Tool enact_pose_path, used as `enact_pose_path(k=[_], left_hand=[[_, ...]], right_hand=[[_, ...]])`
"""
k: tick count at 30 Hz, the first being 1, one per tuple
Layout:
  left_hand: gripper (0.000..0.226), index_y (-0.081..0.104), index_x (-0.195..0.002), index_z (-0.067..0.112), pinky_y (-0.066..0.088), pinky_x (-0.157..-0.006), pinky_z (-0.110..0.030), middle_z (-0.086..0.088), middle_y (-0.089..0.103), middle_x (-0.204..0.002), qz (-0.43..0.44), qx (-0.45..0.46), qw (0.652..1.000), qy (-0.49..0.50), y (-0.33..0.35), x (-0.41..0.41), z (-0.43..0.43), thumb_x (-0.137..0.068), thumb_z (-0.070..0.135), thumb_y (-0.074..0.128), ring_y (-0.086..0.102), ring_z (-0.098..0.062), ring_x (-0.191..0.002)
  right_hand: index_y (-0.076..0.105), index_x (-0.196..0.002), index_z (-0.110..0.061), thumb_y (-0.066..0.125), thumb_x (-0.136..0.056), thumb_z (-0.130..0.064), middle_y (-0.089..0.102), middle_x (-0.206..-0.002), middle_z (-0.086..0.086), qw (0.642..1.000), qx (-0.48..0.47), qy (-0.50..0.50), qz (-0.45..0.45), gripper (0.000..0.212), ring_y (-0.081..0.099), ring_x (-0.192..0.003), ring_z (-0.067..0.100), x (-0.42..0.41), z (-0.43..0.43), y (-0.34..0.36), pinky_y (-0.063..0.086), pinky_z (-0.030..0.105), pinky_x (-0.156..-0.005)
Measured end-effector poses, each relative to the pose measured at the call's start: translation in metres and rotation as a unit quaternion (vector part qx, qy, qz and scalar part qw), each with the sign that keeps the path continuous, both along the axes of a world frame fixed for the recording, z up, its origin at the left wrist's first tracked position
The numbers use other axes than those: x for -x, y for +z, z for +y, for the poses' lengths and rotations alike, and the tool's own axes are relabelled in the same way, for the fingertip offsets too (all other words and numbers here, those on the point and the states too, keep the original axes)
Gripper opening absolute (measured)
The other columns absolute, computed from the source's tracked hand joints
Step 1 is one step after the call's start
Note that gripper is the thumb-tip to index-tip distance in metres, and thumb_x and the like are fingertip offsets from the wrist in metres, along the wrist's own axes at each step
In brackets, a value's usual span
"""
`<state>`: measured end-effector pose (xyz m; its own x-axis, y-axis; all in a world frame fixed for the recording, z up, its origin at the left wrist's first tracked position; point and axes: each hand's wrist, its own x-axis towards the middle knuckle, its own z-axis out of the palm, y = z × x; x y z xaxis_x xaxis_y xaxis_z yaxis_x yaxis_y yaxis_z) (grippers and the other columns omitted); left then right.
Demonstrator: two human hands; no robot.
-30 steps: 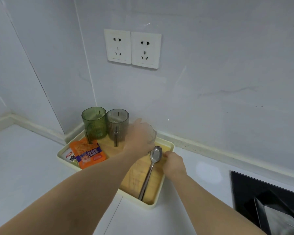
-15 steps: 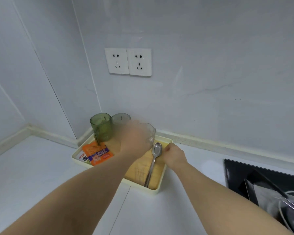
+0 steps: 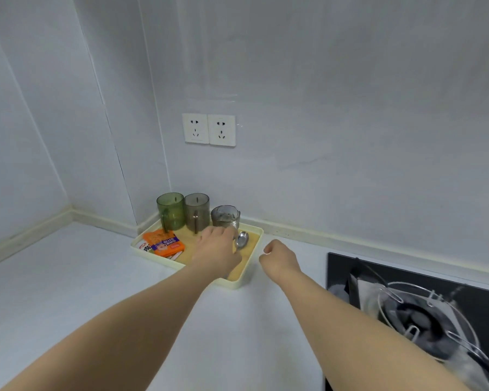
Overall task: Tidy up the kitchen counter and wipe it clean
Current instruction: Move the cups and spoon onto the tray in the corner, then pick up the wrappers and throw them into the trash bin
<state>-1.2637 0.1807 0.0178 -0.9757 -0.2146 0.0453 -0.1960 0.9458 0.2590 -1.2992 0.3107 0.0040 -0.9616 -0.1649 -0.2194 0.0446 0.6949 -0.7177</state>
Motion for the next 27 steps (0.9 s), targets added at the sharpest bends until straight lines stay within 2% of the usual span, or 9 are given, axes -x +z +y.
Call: enact_pose_path(k=[4, 8, 10, 14, 20, 27], left_hand=[[0.051, 0.037, -0.136, 0.021, 0.029, -0.106, -0.035, -0.003, 0.041, -0.141, -0.008, -0.02, 0.999, -0.034, -0.005, -0.028, 0.03, -0.087, 0.027, 0.052, 0.032, -0.025, -0.131], [0.049, 0.038, -0.136, 0.022, 0.029, -0.108, -0.035, -0.002, 0.039, -0.142, -0.015, -0.038, 0.996, -0.073, -0.007, -0.071, 0.061, -0.089, 0.028, 0.051, 0.031, -0.024, -0.133], [0.048, 0.039, -0.135, 0.021, 0.03, -0.108, -0.034, -0.003, 0.042, -0.139, -0.009, -0.05, 0.995, -0.086, -0.007, -0.093, 0.075, -0.089, 0.027, 0.051, 0.031, -0.024, -0.133], [0.053, 0.034, -0.138, 0.018, 0.04, -0.102, -0.038, -0.006, 0.048, -0.134, -0.003, -0.092, 0.99, -0.111, -0.002, -0.129, 0.106, -0.089, 0.025, 0.052, 0.043, -0.024, -0.125], [0.052, 0.032, -0.138, 0.018, 0.044, -0.098, -0.038, -0.008, 0.051, -0.132, -0.012, -0.117, 0.983, -0.144, -0.004, -0.171, 0.157, -0.089, 0.024, 0.051, 0.049, -0.027, -0.118], [0.054, 0.032, -0.137, 0.015, 0.047, -0.09, -0.034, -0.009, 0.058, -0.118, -0.011, -0.166, 0.97, -0.179, -0.009, -0.211, 0.26, -0.088, 0.02, 0.054, 0.056, -0.026, -0.108]], right_hand=[[0.047, -0.124, -0.01, 0.042, -0.094, -0.013, 0.052, -0.125, 0.009, 0.999, 0.007, -0.034, 0.019, 0.031, 0.053, -0.112, 0.027, -0.032, 0.04, 0.001, 0.042, 0.029, -0.086], [0.05, -0.115, -0.011, 0.042, -0.092, -0.012, 0.054, -0.117, 0.008, 0.997, 0.014, -0.075, 0.019, 0.025, 0.049, -0.095, 0.023, -0.083, 0.071, -0.001, 0.043, 0.029, -0.082], [0.051, -0.115, -0.011, 0.042, -0.091, -0.011, 0.054, -0.12, 0.009, 0.996, 0.018, -0.086, 0.028, 0.025, 0.047, -0.093, 0.021, -0.111, 0.085, 0.0, 0.04, 0.027, -0.079], [0.05, -0.118, -0.009, 0.042, -0.093, -0.01, 0.053, -0.11, 0.005, 0.995, 0.017, -0.09, 0.042, 0.027, 0.046, -0.091, 0.017, -0.164, 0.118, -0.003, 0.036, 0.024, -0.069], [0.054, -0.116, -0.004, 0.044, -0.094, -0.011, 0.059, -0.118, 0.012, 0.988, 0.01, -0.15, 0.036, 0.025, 0.045, -0.089, 0.018, -0.217, 0.181, -0.008, 0.036, 0.026, -0.077], [0.054, -0.116, -0.013, 0.044, -0.095, -0.014, 0.055, -0.11, 0.004, 0.983, 0.024, -0.175, 0.044, 0.024, 0.045, -0.088, 0.016, -0.266, 0.278, -0.007, 0.035, 0.024, -0.076]])
